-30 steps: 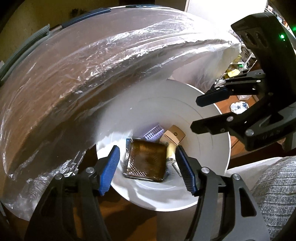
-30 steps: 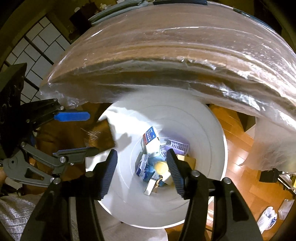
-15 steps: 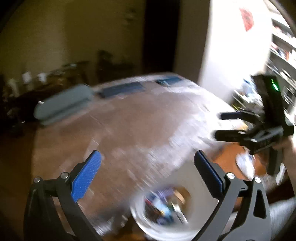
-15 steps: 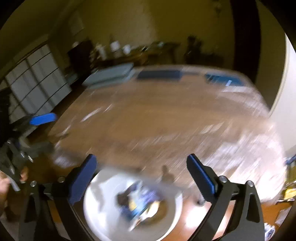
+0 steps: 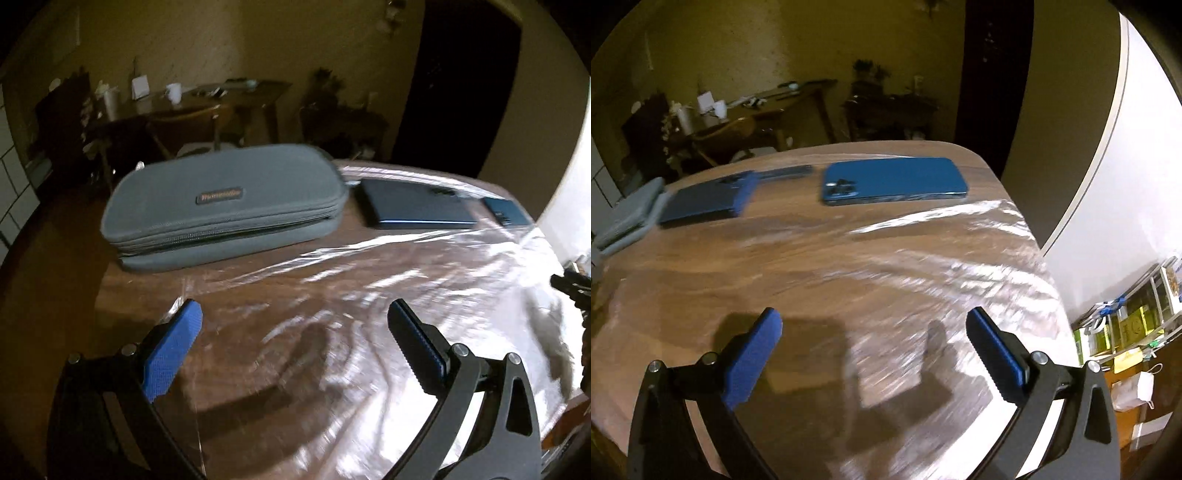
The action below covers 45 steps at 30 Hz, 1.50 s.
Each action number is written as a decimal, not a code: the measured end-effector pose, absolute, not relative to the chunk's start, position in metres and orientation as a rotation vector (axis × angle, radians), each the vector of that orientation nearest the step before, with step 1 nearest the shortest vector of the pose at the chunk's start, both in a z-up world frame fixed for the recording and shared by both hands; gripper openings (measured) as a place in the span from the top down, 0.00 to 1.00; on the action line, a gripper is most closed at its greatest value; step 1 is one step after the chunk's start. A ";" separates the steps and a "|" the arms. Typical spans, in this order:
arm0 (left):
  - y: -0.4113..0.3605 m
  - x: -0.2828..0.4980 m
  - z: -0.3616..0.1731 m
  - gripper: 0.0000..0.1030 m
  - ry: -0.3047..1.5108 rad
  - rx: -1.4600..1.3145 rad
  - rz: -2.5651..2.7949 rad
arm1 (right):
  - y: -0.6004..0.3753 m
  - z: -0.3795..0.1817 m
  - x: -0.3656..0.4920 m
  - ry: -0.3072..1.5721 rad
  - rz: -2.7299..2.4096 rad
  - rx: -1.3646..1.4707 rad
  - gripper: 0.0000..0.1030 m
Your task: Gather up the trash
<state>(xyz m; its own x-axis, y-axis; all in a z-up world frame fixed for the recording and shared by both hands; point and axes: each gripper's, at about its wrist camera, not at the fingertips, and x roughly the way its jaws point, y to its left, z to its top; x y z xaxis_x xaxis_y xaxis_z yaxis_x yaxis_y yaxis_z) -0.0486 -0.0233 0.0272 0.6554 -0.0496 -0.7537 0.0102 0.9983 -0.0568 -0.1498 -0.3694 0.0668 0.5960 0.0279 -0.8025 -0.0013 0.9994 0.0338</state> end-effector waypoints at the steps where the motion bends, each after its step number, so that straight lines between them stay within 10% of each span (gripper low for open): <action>1: -0.019 -0.044 0.022 0.02 0.868 -0.060 -0.025 | -0.375 0.063 -0.145 0.939 0.005 0.032 0.04; 45: -0.007 -0.005 0.000 0.01 0.962 -0.042 0.089 | -0.394 0.044 -0.124 0.980 -0.073 0.031 0.04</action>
